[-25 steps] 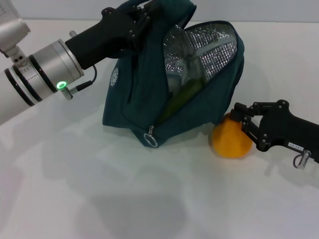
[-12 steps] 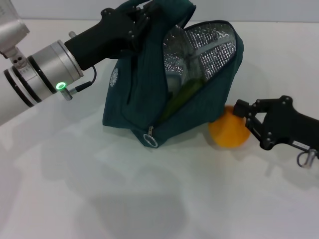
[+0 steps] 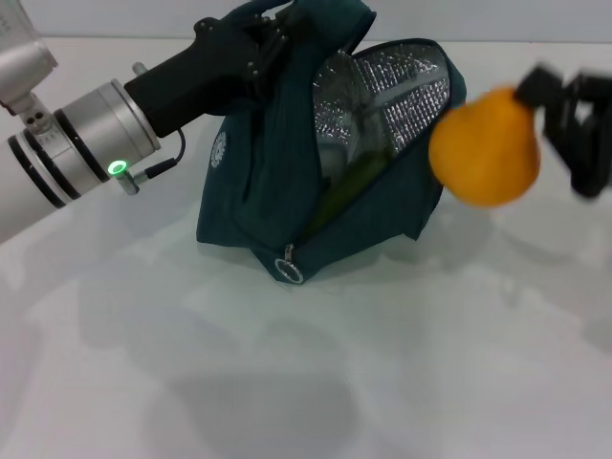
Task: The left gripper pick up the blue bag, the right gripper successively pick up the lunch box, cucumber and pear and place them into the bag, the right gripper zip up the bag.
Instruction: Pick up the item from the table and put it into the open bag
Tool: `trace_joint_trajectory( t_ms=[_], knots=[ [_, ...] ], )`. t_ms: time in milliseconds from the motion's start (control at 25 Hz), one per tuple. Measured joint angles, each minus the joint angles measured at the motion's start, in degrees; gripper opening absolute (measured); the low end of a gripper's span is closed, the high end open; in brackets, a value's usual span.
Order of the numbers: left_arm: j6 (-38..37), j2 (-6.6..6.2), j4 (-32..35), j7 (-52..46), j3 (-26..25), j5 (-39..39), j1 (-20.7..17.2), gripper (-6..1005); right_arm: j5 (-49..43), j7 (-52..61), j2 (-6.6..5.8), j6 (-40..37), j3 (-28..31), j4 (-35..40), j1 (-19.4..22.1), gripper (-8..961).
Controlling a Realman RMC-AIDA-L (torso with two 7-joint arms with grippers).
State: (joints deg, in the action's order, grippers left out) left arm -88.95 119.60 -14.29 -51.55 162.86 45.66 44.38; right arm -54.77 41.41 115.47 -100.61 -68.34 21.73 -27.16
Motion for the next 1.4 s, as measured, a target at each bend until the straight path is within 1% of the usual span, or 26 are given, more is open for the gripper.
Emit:
trace_joint_trajectory(
  t_ms=[120, 200, 360, 480, 680, 880, 1040, 1400],
  knots=[
    [0.0, 0.01, 1.4, 1.1, 0.0, -0.1, 0.0, 49, 3.1, 1.1, 0.13, 1.9, 0.0, -0.1, -3.3, 32],
    [0.0, -0.02, 2.0, 1.8, 0.0, -0.2, 0.0, 49, 3.0, 2.5, 0.05, 4.1, -0.2, 0.1, -6.2, 33],
    [-0.1, -0.01, 2.1, 2.1, 0.0, -0.3, -0.1, 49, 0.7, 9.7, -0.57, 10.3, -0.4, 0.4, -12.0, 34],
    [-0.2, 0.02, 2.4, 2.2, 0.0, -0.4, -0.4, 49, -2.0, 12.2, -0.57, 13.7, -0.4, 0.7, -13.9, 36],
    [-0.3, -0.11, 2.8, 2.5, 0.0, -0.2, -0.6, 49, -4.0, 12.1, 0.33, 20.4, -1.8, 2.0, -13.7, 38],
    [-0.4, -0.13, 2.8, 2.5, 0.0, -0.2, -0.3, 49, -4.0, 12.3, 0.43, 25.1, -4.5, 1.8, -14.4, 40],
    [-0.4, -0.14, 2.8, 2.5, 0.0, -0.4, -0.1, 49, -3.8, 12.3, 0.45, 26.7, -5.8, 2.6, -14.8, 42],
    [-0.4, -0.07, 2.8, 2.6, 0.1, -0.5, -0.4, 49, -2.0, 12.4, 0.66, 27.2, -5.7, 2.7, -14.8, 46]
  ],
)
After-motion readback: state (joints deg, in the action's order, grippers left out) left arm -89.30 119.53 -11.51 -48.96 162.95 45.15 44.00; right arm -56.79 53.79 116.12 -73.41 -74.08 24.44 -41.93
